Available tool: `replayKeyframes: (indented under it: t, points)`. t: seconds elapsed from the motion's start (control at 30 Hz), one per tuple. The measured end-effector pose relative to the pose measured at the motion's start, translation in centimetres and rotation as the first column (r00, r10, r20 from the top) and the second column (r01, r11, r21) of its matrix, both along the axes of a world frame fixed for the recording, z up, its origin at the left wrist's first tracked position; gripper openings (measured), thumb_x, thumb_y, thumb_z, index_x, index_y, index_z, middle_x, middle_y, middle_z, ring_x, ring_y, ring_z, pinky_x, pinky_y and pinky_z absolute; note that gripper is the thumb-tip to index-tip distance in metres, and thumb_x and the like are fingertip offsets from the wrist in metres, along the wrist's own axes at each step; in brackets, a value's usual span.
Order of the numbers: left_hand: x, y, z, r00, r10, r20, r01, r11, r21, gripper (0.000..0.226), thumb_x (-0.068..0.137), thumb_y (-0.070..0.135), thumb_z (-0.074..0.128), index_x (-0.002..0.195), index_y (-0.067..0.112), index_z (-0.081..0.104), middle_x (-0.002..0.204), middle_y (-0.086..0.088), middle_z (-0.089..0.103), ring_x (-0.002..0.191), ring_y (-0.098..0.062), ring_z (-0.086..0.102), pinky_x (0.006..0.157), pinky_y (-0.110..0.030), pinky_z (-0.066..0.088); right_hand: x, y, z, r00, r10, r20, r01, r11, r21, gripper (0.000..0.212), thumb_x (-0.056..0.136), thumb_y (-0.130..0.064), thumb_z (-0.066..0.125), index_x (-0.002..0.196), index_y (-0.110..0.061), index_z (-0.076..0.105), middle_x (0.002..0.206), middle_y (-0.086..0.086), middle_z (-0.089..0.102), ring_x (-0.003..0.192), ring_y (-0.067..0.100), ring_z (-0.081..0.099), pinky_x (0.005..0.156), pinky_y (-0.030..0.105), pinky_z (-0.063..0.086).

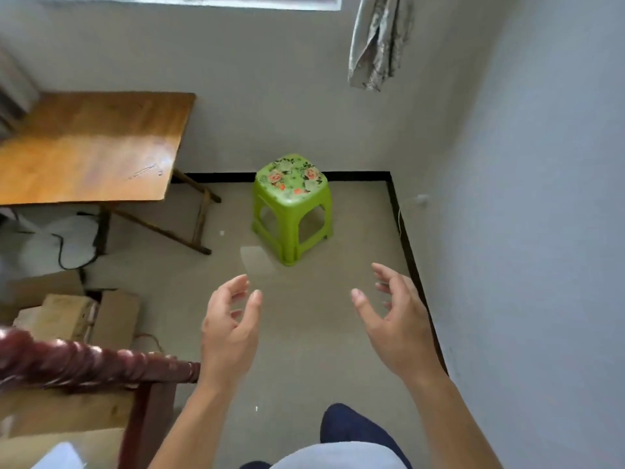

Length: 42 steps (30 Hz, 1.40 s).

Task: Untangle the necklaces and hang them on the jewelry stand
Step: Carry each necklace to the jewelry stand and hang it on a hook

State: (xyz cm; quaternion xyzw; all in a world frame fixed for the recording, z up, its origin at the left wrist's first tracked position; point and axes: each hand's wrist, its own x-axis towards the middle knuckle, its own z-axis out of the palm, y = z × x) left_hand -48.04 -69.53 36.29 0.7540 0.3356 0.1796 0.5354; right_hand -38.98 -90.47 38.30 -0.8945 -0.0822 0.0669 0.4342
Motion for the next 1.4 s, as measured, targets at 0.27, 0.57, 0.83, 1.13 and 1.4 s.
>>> replayKeyframes:
  t: [0.27,0.57,0.83,1.13,1.4]
  points:
    - [12.0,12.0,-2.2,0.981,0.181,-0.063,-0.184,0.983,-0.030,0.028,0.093,0.021,0.063,0.120,0.024,0.060,0.115,0.006,0.063,0.104,-0.002,0.059,0.080,-0.015,0.046,15.5,14.1,-4.3,0.985,0.171,-0.032,-0.171,0.985,-0.001,0.053,0.089,-0.042,0.068,0.138,-0.030,0.051,0.121,-0.015,0.052,0.110,0.000,0.053,0.088,0.021,0.043]
    - [21.1,28.5,2.5,0.883,0.465,-0.062,-0.466,0.885,0.003,0.031,0.094,0.026,0.061,0.124,0.028,0.056,0.115,0.012,0.061,0.106,0.002,0.056,0.079,-0.014,0.042,31.2,36.4,-0.6,0.841,0.541,0.020,-0.541,0.841,-0.003,0.055,0.092,-0.042,0.066,0.141,-0.026,0.048,0.120,-0.013,0.052,0.106,-0.001,0.053,0.093,0.030,0.050]
    - [25.4,42.2,-4.7,0.795,0.578,-0.181,-0.598,0.797,-0.081,0.030,0.094,0.028,0.061,0.123,0.031,0.054,0.118,0.010,0.058,0.104,0.001,0.057,0.081,-0.021,0.046,37.2,54.2,-5.8,0.687,0.725,-0.037,-0.725,0.683,-0.089,0.055,0.094,-0.041,0.063,0.144,-0.024,0.046,0.126,-0.012,0.052,0.112,0.001,0.053,0.095,0.028,0.049]
    - [31.6,60.5,-8.2,0.789,0.515,-0.334,-0.587,0.792,-0.167,0.028,0.094,0.029,0.060,0.121,0.031,0.054,0.120,0.008,0.059,0.103,0.000,0.056,0.087,-0.026,0.043,42.5,72.6,-9.6,0.635,0.759,-0.141,-0.768,0.603,-0.216,0.049,0.096,-0.039,0.060,0.141,-0.024,0.048,0.124,-0.009,0.053,0.111,0.004,0.054,0.088,0.018,0.039]
    - [34.5,68.5,-14.9,0.739,0.510,-0.440,-0.633,0.750,-0.193,0.037,0.095,0.031,0.057,0.131,0.029,0.050,0.120,0.012,0.056,0.103,0.002,0.054,0.089,-0.027,0.044,43.4,81.1,-16.8,0.580,0.775,-0.251,-0.814,0.542,-0.209,0.047,0.098,-0.038,0.059,0.140,-0.022,0.050,0.127,-0.007,0.055,0.112,0.006,0.057,0.091,0.023,0.047]
